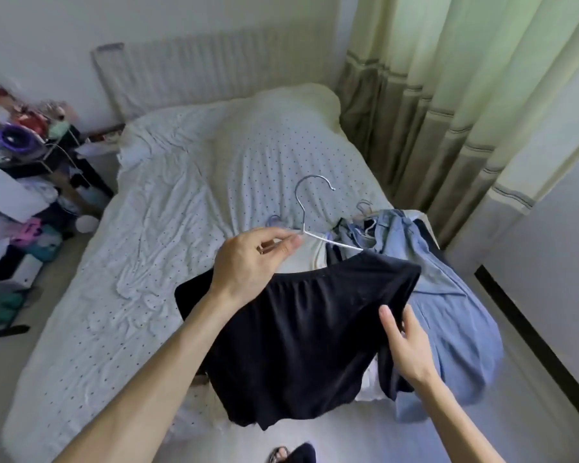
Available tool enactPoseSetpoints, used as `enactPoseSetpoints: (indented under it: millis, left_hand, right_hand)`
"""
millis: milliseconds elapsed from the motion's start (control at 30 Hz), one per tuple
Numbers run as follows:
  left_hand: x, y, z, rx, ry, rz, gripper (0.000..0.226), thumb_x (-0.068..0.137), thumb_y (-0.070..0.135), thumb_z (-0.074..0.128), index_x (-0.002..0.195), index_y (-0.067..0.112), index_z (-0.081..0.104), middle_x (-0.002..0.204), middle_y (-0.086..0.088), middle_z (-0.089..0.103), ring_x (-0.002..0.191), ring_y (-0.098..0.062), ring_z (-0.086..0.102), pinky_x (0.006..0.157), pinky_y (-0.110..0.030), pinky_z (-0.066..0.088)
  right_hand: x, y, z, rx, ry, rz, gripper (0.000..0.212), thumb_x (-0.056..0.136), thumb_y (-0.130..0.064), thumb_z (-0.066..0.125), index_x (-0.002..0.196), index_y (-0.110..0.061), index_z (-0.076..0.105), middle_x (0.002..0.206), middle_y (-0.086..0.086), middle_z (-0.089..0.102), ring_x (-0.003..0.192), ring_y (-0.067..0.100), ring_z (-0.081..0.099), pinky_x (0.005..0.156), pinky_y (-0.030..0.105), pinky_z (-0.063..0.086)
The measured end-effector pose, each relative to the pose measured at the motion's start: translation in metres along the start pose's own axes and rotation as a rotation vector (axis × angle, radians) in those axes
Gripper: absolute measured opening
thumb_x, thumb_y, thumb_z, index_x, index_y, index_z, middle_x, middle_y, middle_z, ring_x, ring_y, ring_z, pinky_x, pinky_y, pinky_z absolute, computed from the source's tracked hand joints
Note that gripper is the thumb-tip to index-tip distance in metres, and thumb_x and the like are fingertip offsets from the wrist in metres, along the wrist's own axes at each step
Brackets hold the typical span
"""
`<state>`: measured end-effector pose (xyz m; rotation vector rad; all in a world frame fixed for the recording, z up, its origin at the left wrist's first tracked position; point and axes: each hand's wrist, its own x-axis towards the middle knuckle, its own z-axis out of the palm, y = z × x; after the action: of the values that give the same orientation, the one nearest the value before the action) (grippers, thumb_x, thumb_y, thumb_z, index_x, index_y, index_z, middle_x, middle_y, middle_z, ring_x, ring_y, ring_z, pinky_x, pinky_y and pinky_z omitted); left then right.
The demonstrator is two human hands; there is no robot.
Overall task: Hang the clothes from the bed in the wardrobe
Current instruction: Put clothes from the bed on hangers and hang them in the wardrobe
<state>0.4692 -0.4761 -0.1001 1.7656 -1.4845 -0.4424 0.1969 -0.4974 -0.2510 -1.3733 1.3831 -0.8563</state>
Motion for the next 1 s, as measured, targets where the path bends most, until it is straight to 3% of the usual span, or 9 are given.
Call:
enactPoseSetpoints:
  millis: [100, 267, 400, 467, 600, 733, 800, 933, 1000]
  left_hand:
    - [0.034, -0.008, -0.014, -0.020, 0.041, -0.012, 0.020, 0.092, 0.053, 0.062, 0.097, 0.039, 0.075, 0.084, 0.023, 0.070, 0.084, -0.001, 0.063, 0.079, -0.020, 0.049]
    - [0.121, -0.048, -0.026, -0.040, 0.047, -0.011, 0.020, 0.100, 0.037, 0.054, 0.108, 0.042, 0.072, 0.108, 0.014, 0.072, 0.100, -0.014, 0.064, 0.095, -0.035, 0.052]
    - [0.196, -0.104, -0.009, -0.009, -0.031, -0.063, 0.025, 0.103, 0.028, 0.051, 0.116, 0.033, 0.071, 0.104, 0.024, 0.067, 0.101, -0.009, 0.062, 0.090, -0.013, 0.047]
    - [0.232, -0.148, 0.013, 0.032, -0.116, -0.107, 0.027, 0.104, 0.025, 0.050, 0.120, 0.028, 0.070, 0.107, 0.024, 0.066, 0.101, -0.010, 0.062, 0.083, -0.006, 0.042]
    - [0.293, -0.254, 0.074, 0.156, -0.327, -0.189, 0.032, 0.104, 0.021, 0.045, 0.128, 0.026, 0.066, 0.098, 0.005, 0.063, 0.095, -0.021, 0.058, 0.082, -0.028, 0.042]
    - [0.343, -0.361, 0.135, 0.209, -0.377, -0.319, 0.033, 0.105, 0.022, 0.045, 0.133, 0.023, 0.062, 0.115, -0.013, 0.059, 0.113, -0.028, 0.056, 0.097, -0.035, 0.042]
    - [0.362, -0.409, 0.163, 0.223, -0.397, -0.372, 0.033, 0.104, 0.023, 0.044, 0.132, 0.022, 0.062, 0.115, -0.015, 0.058, 0.112, -0.032, 0.056, 0.096, -0.038, 0.043]
    - [0.384, -0.478, 0.208, 0.243, -0.321, -0.462, 0.032, 0.105, 0.020, 0.041, 0.127, 0.020, 0.064, 0.109, -0.015, 0.058, 0.103, -0.035, 0.058, 0.086, -0.040, 0.047]
    - [0.390, -0.505, 0.229, 0.269, -0.291, -0.492, 0.032, 0.105, 0.019, 0.039, 0.123, 0.019, 0.065, 0.107, -0.014, 0.060, 0.099, -0.036, 0.059, 0.077, -0.040, 0.046]
  right_hand:
    - [0.015, 0.007, 0.019, 0.021, -0.132, 0.032, 0.035, 0.093, -0.047, 0.061, 0.126, -0.038, 0.058, 0.114, -0.028, 0.067, 0.108, -0.012, 0.059, 0.087, 0.012, 0.044]
    - [0.063, 0.005, 0.058, -0.055, -0.289, 0.161, 0.032, 0.089, -0.036, 0.071, 0.120, -0.037, 0.060, 0.104, -0.023, 0.071, 0.094, -0.013, 0.063, 0.074, 0.007, 0.045]
    - [0.122, -0.001, 0.092, -0.104, -0.325, 0.199, 0.036, 0.090, -0.030, 0.070, 0.120, -0.044, 0.055, 0.107, -0.026, 0.068, 0.097, -0.012, 0.061, 0.072, 0.002, 0.042]
    - [0.157, 0.009, 0.113, -0.157, -0.311, 0.219, 0.029, 0.092, -0.025, 0.067, 0.117, -0.037, 0.057, 0.103, -0.023, 0.069, 0.093, -0.009, 0.062, 0.072, 0.003, 0.041]
    - [0.227, 0.044, 0.158, -0.268, -0.273, 0.341, 0.014, 0.095, -0.018, 0.057, 0.099, -0.030, 0.064, 0.081, -0.006, 0.068, 0.070, 0.010, 0.063, 0.081, 0.033, 0.053]
    - [0.292, 0.079, 0.194, -0.380, -0.204, 0.403, 0.018, 0.098, -0.020, 0.051, 0.094, -0.034, 0.061, 0.086, -0.003, 0.068, 0.060, 0.002, 0.060, 0.066, 0.021, 0.048]
    - [0.318, 0.094, 0.213, -0.450, -0.215, 0.397, 0.010, 0.098, -0.025, 0.054, 0.105, -0.032, 0.058, 0.100, -0.003, 0.067, 0.074, 0.000, 0.063, 0.071, 0.021, 0.048]
    - [0.339, 0.138, 0.246, -0.795, -0.279, 0.185, 0.055, 0.094, -0.048, 0.054, 0.143, -0.023, 0.049, 0.145, 0.003, 0.048, 0.131, 0.024, 0.046, 0.110, 0.037, 0.039]
    - [0.337, 0.153, 0.259, -0.931, -0.311, 0.023, 0.066, 0.092, -0.056, 0.049, 0.151, -0.028, 0.039, 0.157, 0.008, 0.036, 0.143, 0.027, 0.034, 0.115, 0.044, 0.033]
